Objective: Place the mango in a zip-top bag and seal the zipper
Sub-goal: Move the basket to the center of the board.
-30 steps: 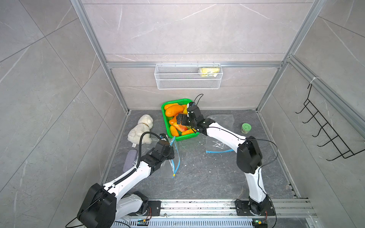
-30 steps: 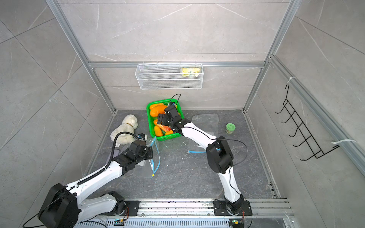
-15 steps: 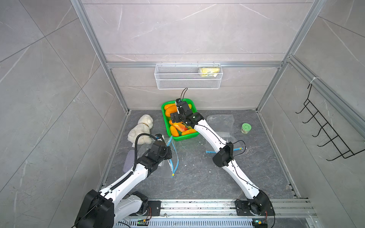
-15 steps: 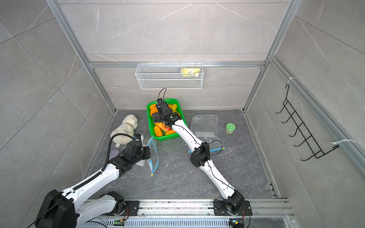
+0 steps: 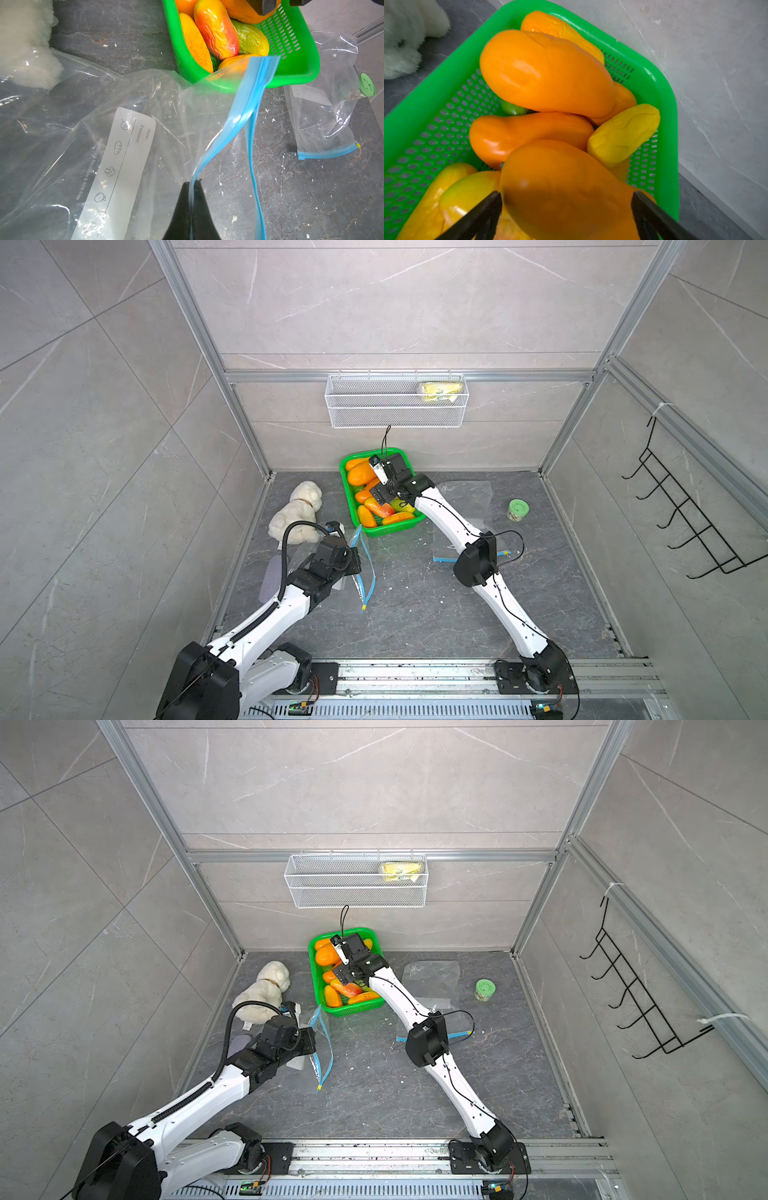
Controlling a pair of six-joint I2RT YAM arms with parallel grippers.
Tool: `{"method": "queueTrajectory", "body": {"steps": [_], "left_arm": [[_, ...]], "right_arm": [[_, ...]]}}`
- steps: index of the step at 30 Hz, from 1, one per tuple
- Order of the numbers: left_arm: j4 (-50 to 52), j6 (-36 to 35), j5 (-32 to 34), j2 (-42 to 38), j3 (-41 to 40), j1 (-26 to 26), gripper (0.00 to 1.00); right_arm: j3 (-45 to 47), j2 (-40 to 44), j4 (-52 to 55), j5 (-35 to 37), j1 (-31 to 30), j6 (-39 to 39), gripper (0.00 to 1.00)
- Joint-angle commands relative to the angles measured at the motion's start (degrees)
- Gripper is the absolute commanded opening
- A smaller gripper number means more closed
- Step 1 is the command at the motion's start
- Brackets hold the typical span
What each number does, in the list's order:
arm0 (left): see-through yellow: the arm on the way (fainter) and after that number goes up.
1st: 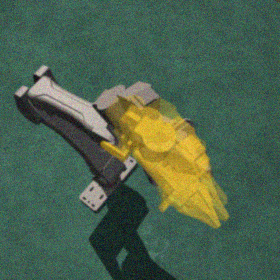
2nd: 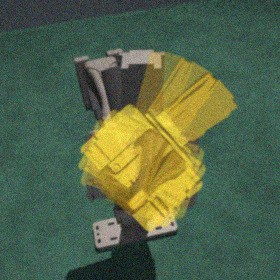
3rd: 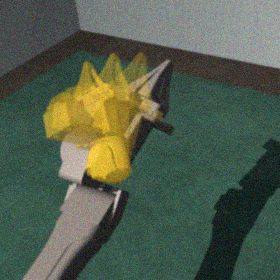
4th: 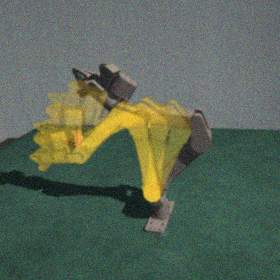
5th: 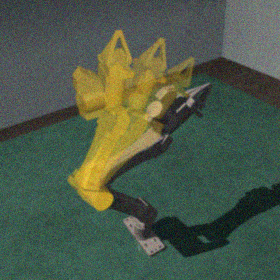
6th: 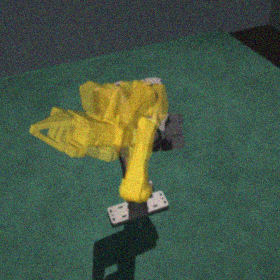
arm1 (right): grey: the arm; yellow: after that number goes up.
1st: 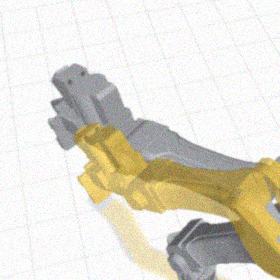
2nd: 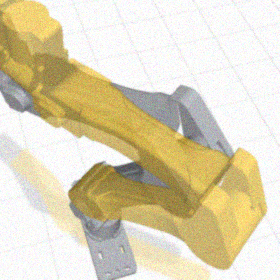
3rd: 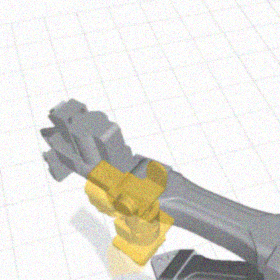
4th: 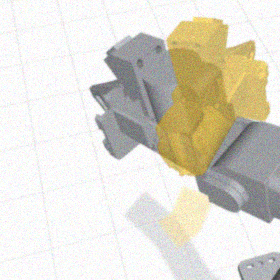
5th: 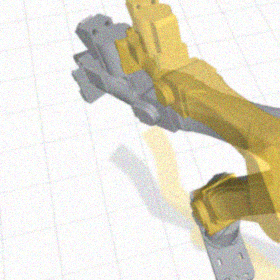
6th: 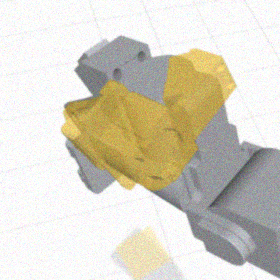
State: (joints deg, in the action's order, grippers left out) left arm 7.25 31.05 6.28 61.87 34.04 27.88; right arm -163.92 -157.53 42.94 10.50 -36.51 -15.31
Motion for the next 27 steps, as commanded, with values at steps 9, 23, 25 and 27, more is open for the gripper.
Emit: {"method": "queueTrajectory", "body": {"steps": [9, 23, 25, 27], "left_arm": [[-2.15, -1.18, -2.59, 1.8, 0.88, -0.46, 0.0], [-0.48, -1.35, -2.52, -1.03, 1.64, -0.54, 0.0], [0.73, -1.94, -2.17, -1.86, 2.23, -0.54, 0.0], [1.59, -2.07, -1.51, -3.07, 2.34, -0.54, 0.0]], "right_arm": [[1.5, -2.75, 6.76, -3.32, 0.63, -12.05, 1.0], [7.26, 3.02, 13.89, 3.67, -0.01, -5.42, 0.94], [15.36, 8.3, 12.32, 3.66, -0.5, -3.0, 0.94], [25.65, 15.21, 8.77, 3.44, -1.17, -1.48, 0.94]]}}
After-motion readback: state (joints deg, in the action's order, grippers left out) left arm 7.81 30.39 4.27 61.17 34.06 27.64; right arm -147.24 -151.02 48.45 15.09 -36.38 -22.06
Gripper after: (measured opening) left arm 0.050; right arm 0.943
